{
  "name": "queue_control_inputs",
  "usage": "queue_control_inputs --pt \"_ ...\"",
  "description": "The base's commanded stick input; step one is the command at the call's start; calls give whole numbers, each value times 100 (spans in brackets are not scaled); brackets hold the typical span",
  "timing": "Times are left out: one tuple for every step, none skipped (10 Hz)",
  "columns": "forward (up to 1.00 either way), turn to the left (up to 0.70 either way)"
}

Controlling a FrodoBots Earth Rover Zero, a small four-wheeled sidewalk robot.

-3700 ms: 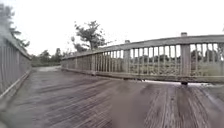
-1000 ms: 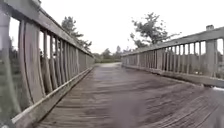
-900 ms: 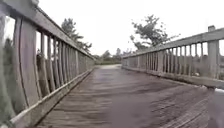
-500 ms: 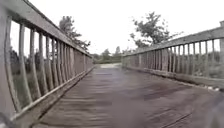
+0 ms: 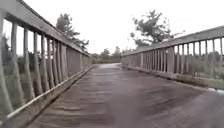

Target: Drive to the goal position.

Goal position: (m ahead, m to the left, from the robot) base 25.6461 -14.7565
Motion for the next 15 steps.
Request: queue_control_inputs --pt "70 -35" --pt "70 -35" --pt "70 0" --pt "70 0" --pt "70 0" --pt "70 0" --pt "70 0" --pt "70 0" --pt "70 0" --pt "70 0" --pt "70 0" --pt "70 0" --pt "70 0" --pt "70 0" --pt "70 0"
